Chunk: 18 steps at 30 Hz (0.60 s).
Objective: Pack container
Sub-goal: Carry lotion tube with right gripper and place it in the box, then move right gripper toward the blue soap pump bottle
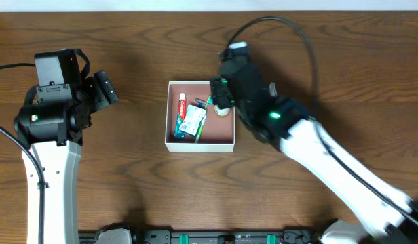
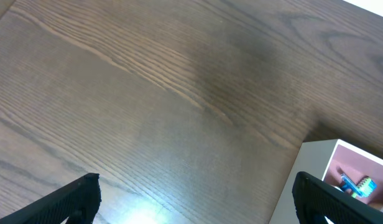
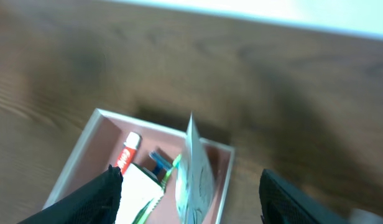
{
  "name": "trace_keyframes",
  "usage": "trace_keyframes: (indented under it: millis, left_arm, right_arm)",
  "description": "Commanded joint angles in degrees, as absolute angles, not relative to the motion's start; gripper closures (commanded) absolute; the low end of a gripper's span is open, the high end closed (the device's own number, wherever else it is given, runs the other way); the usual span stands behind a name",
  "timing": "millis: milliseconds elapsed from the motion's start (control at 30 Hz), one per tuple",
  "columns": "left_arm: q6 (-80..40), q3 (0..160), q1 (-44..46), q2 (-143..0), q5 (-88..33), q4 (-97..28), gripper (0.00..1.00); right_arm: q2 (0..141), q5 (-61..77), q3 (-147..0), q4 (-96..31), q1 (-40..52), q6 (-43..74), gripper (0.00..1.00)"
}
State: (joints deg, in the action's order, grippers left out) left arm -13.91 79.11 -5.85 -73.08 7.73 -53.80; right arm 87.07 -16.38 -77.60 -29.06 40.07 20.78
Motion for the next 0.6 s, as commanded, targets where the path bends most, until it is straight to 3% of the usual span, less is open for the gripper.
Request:
trace_keyframes:
  millis: [0,333,567]
  left_arm:
    - [-14.22,79.75,-6.09,-72.97,8.21,-53.95,0.02]
    - [-14.22,79.75,-6.09,-72.97,8.21,-53.95,0.02]
    - [-14.22,79.75,-6.09,-72.97,8.21,-53.95,0.02]
  right_arm:
    - [77.67,-17.19,-78.76,-30.83,37.74,18.15,0.31]
    - [74.22,-10.28,-78.76,-47.33,22.06,21.98,0.40]
    - [81.45,-7.53,-78.76,-51.86,20.60,24.56,0.40]
